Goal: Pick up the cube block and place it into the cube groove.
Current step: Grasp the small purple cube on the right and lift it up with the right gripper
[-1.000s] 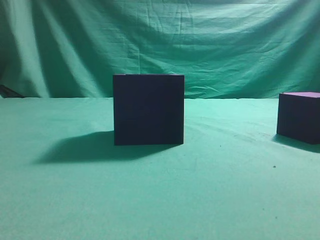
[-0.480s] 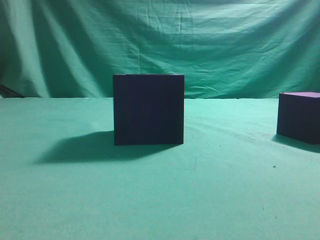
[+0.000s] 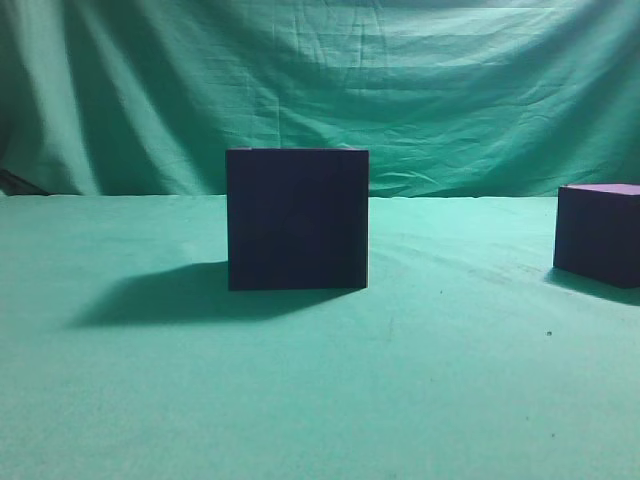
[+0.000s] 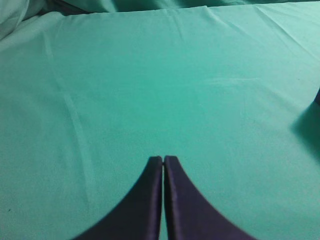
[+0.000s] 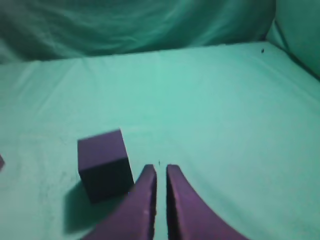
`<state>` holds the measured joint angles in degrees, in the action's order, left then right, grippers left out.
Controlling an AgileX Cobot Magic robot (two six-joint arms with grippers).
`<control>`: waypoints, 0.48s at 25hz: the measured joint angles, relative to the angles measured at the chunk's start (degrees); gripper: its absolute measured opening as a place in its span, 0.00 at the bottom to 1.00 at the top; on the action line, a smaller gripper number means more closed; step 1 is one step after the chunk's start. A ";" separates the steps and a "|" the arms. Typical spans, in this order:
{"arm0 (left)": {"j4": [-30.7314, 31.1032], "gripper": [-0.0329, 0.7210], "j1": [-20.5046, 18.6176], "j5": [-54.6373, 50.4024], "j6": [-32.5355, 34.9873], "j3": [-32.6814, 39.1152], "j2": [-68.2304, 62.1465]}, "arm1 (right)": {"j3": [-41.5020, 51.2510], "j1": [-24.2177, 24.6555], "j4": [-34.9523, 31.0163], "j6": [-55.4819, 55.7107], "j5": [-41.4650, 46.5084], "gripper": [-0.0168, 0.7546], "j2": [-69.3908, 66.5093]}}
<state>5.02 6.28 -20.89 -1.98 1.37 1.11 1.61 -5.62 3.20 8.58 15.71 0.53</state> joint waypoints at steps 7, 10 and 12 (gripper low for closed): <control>0.00 0.04 0.00 0.00 0.00 0.00 0.00 | -0.06 0.00 -2.09 0.00 -21.62 0.08 -0.18; 0.00 0.04 0.00 0.00 0.00 0.00 0.00 | -2.91 0.00 -3.30 0.00 -19.55 0.08 -5.38; 0.00 0.04 0.00 0.00 0.00 0.00 0.00 | -6.10 0.00 -4.12 0.27 -17.28 0.08 -11.37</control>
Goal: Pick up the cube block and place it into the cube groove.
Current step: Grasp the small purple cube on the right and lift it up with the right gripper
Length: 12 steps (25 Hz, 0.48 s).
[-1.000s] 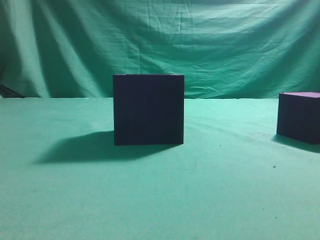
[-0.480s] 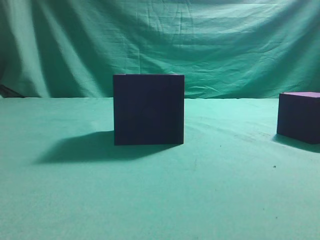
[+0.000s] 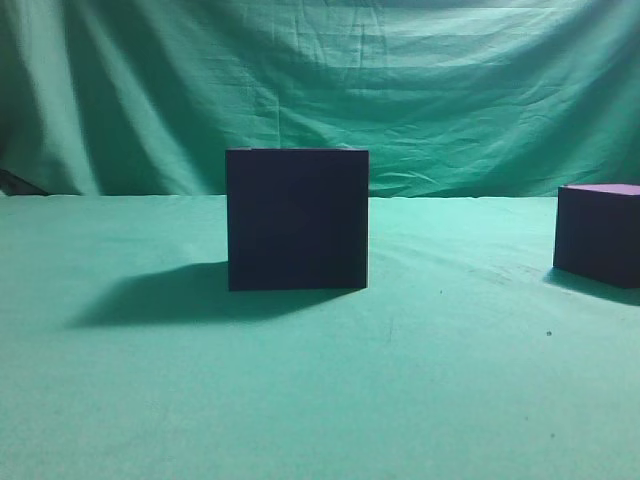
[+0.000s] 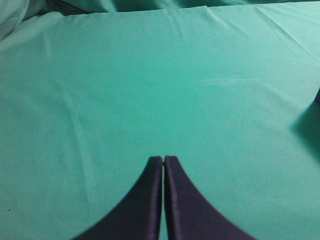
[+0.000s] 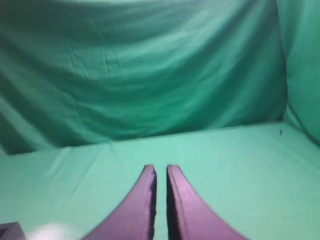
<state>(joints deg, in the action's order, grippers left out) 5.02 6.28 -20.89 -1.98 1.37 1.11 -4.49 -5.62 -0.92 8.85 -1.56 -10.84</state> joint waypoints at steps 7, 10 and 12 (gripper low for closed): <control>0.00 0.04 0.00 0.00 0.00 0.00 0.00 | -9.93 0.00 -4.45 4.43 4.72 0.08 -24.87; 0.00 0.04 0.00 0.00 0.00 0.00 0.00 | -13.41 0.00 -4.60 4.17 8.13 0.08 -32.89; 0.00 0.04 0.00 0.00 0.00 0.00 0.00 | -17.94 -0.12 -4.60 -0.92 14.84 0.08 -37.03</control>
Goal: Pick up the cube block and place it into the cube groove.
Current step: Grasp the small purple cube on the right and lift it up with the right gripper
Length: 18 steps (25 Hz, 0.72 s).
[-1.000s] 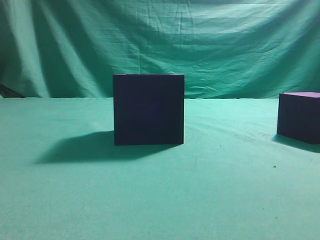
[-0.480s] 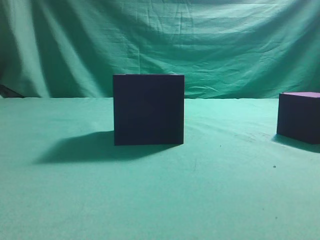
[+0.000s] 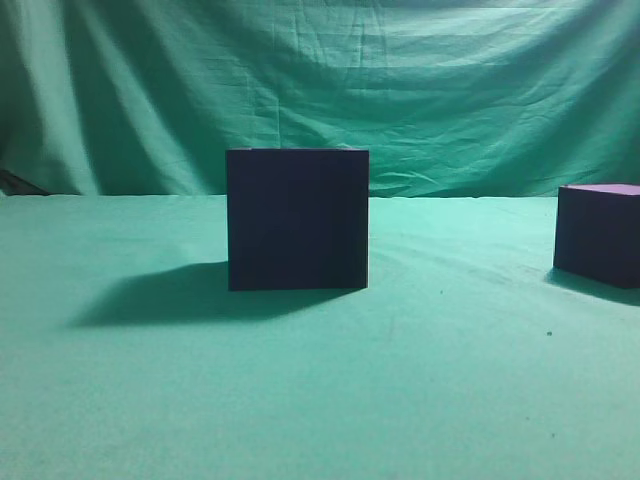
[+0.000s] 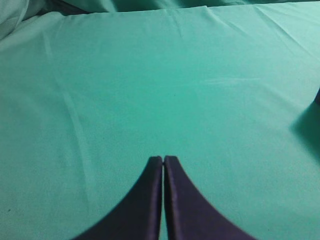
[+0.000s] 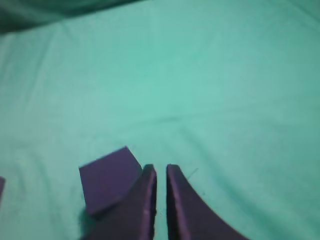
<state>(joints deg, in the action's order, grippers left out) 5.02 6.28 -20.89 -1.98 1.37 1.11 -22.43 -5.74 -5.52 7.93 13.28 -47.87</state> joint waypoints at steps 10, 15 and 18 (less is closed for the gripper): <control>0.00 0.04 0.00 0.00 0.00 0.00 0.00 | -27.42 -10.29 2.47 -14.36 36.97 0.02 -24.37; 0.00 0.04 0.00 0.00 0.00 0.00 0.00 | -33.51 -12.85 3.65 -14.25 40.46 0.08 -33.80; 0.00 0.04 0.00 0.00 0.00 0.00 0.00 | -35.07 -12.93 4.17 -14.03 39.98 0.33 -36.89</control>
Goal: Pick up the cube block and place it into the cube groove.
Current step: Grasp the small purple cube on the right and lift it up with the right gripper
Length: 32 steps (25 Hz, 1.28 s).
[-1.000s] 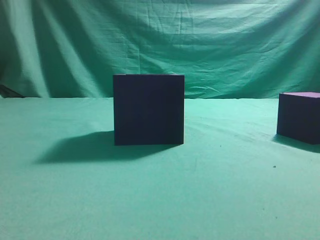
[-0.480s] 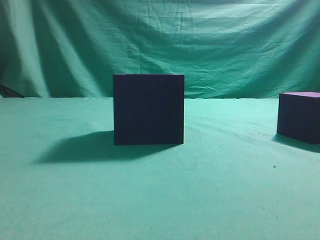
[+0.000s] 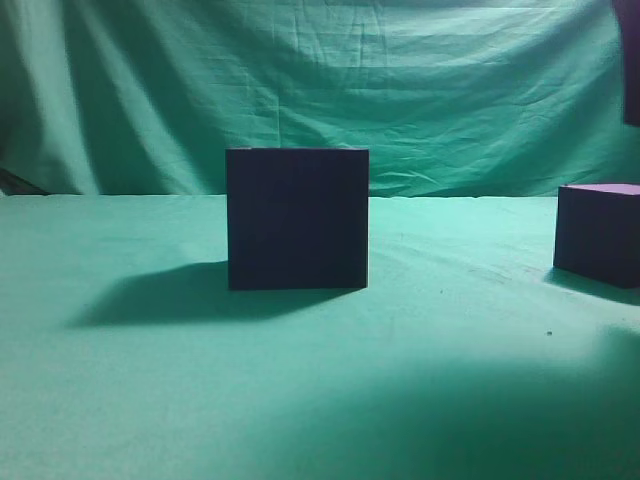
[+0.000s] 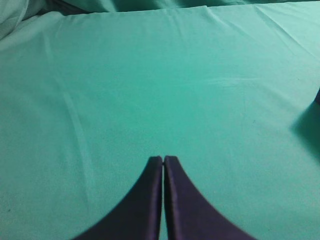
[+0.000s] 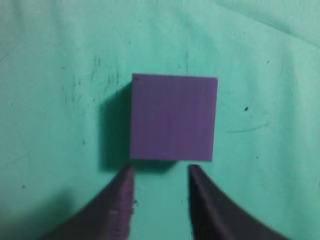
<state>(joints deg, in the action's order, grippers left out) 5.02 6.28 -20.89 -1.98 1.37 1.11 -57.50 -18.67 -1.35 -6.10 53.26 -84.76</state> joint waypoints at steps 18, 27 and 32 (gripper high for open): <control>0.00 0.04 0.00 0.00 0.00 0.00 0.00 | -0.61 0.00 2.75 4.93 -10.76 0.68 -12.92; 0.00 0.04 0.00 0.00 0.00 0.00 0.00 | -8.51 0.00 2.31 5.34 -0.93 0.59 -13.57; 0.00 0.04 0.00 0.00 0.00 0.00 0.00 | -17.99 -1.16 -2.85 4.26 6.68 0.59 -13.57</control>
<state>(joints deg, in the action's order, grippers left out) 5.02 6.28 -20.89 -1.98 1.37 1.11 -75.49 -19.83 -4.20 -1.85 59.94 -98.33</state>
